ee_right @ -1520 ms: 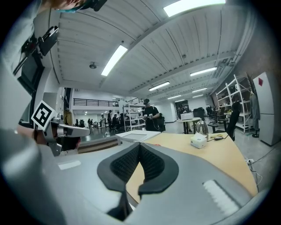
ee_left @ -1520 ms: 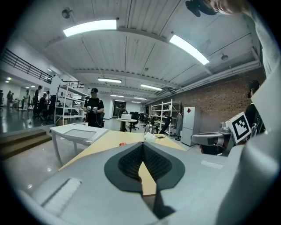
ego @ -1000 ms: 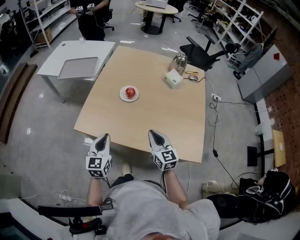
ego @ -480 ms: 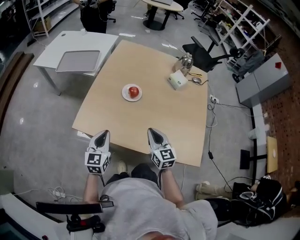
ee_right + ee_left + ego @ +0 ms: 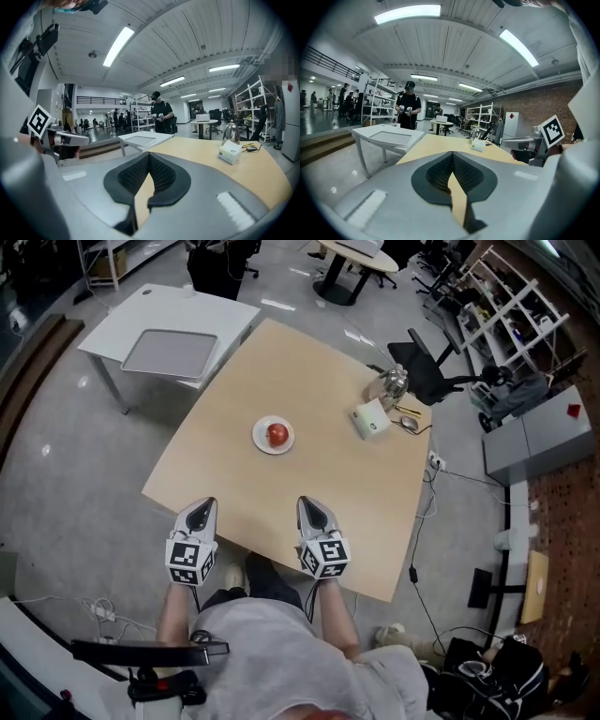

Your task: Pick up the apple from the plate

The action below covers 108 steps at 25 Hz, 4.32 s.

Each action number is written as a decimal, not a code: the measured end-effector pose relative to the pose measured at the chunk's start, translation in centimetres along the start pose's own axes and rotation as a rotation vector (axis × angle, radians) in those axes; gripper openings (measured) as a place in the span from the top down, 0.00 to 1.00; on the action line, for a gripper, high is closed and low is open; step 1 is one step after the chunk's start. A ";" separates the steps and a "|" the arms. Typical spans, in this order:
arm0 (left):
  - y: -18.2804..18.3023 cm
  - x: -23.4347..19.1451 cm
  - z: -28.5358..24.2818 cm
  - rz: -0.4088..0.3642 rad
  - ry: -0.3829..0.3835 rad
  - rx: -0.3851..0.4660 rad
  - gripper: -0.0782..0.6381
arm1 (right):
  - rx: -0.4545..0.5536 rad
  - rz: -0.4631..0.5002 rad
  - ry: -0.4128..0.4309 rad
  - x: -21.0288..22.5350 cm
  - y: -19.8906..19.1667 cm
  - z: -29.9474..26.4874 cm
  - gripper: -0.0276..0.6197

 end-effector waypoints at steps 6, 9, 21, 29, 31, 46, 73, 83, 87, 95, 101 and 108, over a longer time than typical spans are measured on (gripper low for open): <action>0.4 -1.0 -2.7 0.018 0.035 -0.039 0.86 | -0.038 0.024 0.032 2.2 0.8 -4.2 0.95; 0.2 -1.6 -4.2 0.029 0.052 -0.058 0.86 | -0.058 0.021 0.047 3.3 1.0 -6.1 0.95; -1.0 -2.0 -7.0 0.066 0.090 -0.133 0.86 | -0.144 0.039 0.086 6.7 -0.1 -12.3 0.95; -2.3 -2.9 -7.5 0.110 0.126 -0.169 0.86 | -0.186 0.033 0.068 8.6 -0.6 -17.0 0.95; -2.8 -2.8 -7.5 0.119 0.130 -0.180 0.86 | -0.206 0.031 0.060 9.0 -1.0 -17.9 0.95; -3.9 -3.6 -5.8 0.169 0.210 -0.216 0.86 | -0.301 0.030 0.013 10.7 -3.3 -23.9 0.75; -5.3 -3.6 -4.3 0.228 0.272 -0.257 0.86 | -0.423 0.002 0.014 10.8 -6.3 -28.7 0.44; -5.7 -3.9 -4.6 0.234 0.267 -0.260 0.86 | -0.442 -0.001 -0.003 10.9 -6.7 -29.3 0.43; -5.4 -3.6 -4.5 0.231 0.265 -0.257 0.86 | -0.445 0.000 -0.001 11.0 -6.5 -28.9 0.43; -5.6 -4.3 -4.5 0.231 0.266 -0.246 0.86 | -0.436 -0.017 -0.006 10.9 -6.3 -29.2 0.43; -5.1 -4.1 -4.4 0.222 0.263 -0.231 0.86 | -0.425 -0.012 0.002 10.5 -5.4 -28.8 0.43; -4.4 -3.8 -4.3 0.203 0.260 -0.207 0.86 | -0.403 -0.011 0.010 10.4 -4.2 -27.6 0.43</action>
Point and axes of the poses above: the fingertips, and each gripper's own axes: z backward along the fingers, x to its right, y out of its top, the point moved 10 cm from there along z, backward along the fingers, and after that the axes turned 6 degrees about -z, right-handed, at the moved point
